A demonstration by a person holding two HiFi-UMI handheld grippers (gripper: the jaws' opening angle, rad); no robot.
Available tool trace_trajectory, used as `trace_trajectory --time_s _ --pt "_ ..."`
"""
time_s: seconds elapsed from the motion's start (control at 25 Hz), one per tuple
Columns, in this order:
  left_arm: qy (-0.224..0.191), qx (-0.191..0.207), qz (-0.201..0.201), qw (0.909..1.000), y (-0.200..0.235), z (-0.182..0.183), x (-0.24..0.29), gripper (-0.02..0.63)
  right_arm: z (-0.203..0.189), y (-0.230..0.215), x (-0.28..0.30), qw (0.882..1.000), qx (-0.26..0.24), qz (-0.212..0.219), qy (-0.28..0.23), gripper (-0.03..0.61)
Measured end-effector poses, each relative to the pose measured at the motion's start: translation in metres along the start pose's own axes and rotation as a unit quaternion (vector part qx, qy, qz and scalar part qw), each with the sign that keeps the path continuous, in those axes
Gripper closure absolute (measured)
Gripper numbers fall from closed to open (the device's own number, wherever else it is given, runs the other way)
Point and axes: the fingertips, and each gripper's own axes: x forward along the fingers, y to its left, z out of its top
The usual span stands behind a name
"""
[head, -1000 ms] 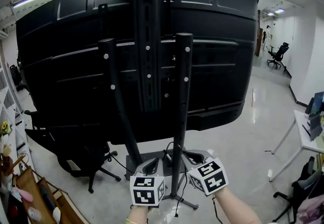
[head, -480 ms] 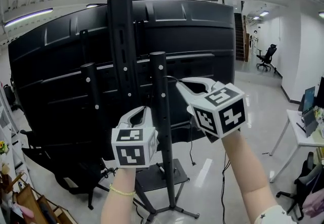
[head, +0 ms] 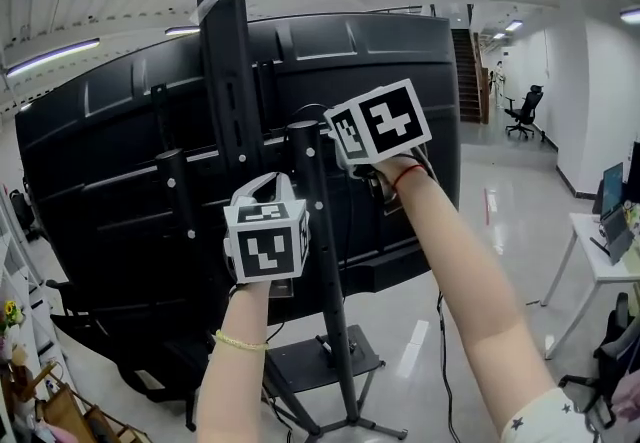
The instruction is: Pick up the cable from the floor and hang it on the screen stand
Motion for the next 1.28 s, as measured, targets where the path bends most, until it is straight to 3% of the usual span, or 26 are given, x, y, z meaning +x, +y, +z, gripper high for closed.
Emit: trace_trajectory --time_s 0.28,0.4,0.56,0.84,1.04,1.28 --pt "-0.004 -0.018 -0.009 0.9998 -0.009 -0.033 -0.018 0.606 -0.07 0.019 -0.006 1.0 0.0 -0.007 -0.016 0.529" --pt "-0.005 -0.043 -0.023 0.9988 -0.017 -0.054 -0.033 0.606 -0.106 0.036 -0.021 0.999 0.028 0.0 -0.027 0.565" --pt "0.007 -0.063 -0.038 0.9972 -0.035 -0.098 -0.061 0.606 -0.17 0.074 -0.046 0.997 0.068 0.017 -0.03 0.578" --pt "0.042 -0.102 -0.024 0.9936 -0.057 -0.198 -0.109 0.606 -0.271 0.155 -0.084 0.993 0.104 0.059 0.018 0.578" --pt "0.076 -0.115 -0.014 0.9904 -0.063 -0.246 -0.127 0.606 -0.3 0.178 -0.105 0.99 0.124 0.055 0.027 0.58" --pt "0.09 -0.124 -0.017 0.988 -0.06 -0.26 -0.131 0.606 -0.315 0.182 -0.106 0.991 0.123 0.04 0.033 0.58"
